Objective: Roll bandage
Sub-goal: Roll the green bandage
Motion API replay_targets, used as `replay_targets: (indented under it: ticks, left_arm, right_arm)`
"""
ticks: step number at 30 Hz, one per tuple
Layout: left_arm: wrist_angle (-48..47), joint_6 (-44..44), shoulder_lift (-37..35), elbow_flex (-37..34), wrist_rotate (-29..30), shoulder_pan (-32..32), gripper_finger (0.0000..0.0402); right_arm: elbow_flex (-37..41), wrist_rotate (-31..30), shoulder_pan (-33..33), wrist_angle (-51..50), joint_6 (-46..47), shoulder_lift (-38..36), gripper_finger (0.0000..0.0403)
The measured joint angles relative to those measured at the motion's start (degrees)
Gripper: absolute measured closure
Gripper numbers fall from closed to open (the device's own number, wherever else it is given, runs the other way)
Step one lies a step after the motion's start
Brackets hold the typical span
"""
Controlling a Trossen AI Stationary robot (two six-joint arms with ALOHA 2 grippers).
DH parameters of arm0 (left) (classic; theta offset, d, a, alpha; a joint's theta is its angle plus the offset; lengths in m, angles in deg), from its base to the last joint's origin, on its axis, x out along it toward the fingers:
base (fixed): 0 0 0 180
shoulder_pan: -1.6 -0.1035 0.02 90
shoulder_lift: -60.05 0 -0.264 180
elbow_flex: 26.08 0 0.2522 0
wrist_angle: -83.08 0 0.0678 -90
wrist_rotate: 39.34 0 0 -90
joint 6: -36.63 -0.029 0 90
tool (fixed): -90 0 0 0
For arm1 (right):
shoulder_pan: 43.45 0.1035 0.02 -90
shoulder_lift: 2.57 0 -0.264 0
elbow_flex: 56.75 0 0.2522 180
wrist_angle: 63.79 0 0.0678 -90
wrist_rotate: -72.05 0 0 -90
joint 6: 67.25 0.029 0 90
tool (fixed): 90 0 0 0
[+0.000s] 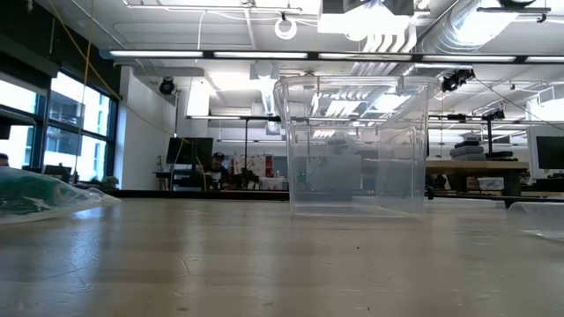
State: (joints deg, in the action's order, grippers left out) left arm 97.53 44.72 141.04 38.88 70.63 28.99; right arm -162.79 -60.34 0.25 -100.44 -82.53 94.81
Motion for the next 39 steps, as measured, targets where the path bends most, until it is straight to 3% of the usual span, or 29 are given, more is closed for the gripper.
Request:
replay_targets:
  ticks: [4, 6, 12, 22, 25, 33, 36, 39]
  left_arm:
    - [0.0, -1.1, 0.0, 0.0, -2.2, 0.7, 0.0398]
    - [0.7, -2.2, 0.0, 0.0, -3.3, 1.3, 0.0398]
    - [1.5, -2.4, 0.0, 0.0, -4.5, 1.9, 0.0398]
    - [5.3, -6.4, 0.0, 0.0, -8.8, 4.8, 0.0398]
    - [10.4, -7.1, 0.1, -0.1, -6.1, 6.2, 0.0398]
    - [23.8, -20.7, 0.0, 0.0, -7.7, 9.9, 0.0399]
    - [24.2, -21.8, 0.0, 0.0, -7.1, 10.3, 0.0399]
    - [23.3, -21.3, 0.0, 0.0, -3.9, 10.3, 0.0400]
  right_arm:
    - [-1.8, -12.8, -1.1, 0.0, 6.1, -2.9, 0.0403]
    - [-2.2, -15.5, -2.2, -0.2, 9.2, -5.0, 0.0403]
    - [-2.2, -10.6, -6.7, -2.0, 13.2, -6.8, 0.0403]
    - [-2.1, 2.1, -16.0, -16.6, 22.9, -3.5, 0.0403]
    - [0.0, 5.8, -16.2, -14.1, 21.2, -2.6, 0.0403]
    - [9.6, 9.4, -13.4, 3.8, 15.0, -2.0, 0.0403]
    - [11.4, 9.6, -12.4, 10.1, 12.6, -2.1, 0.0403]
    - [11.6, 9.7, -12.0, 10.2, 12.5, -2.1, 0.0403]
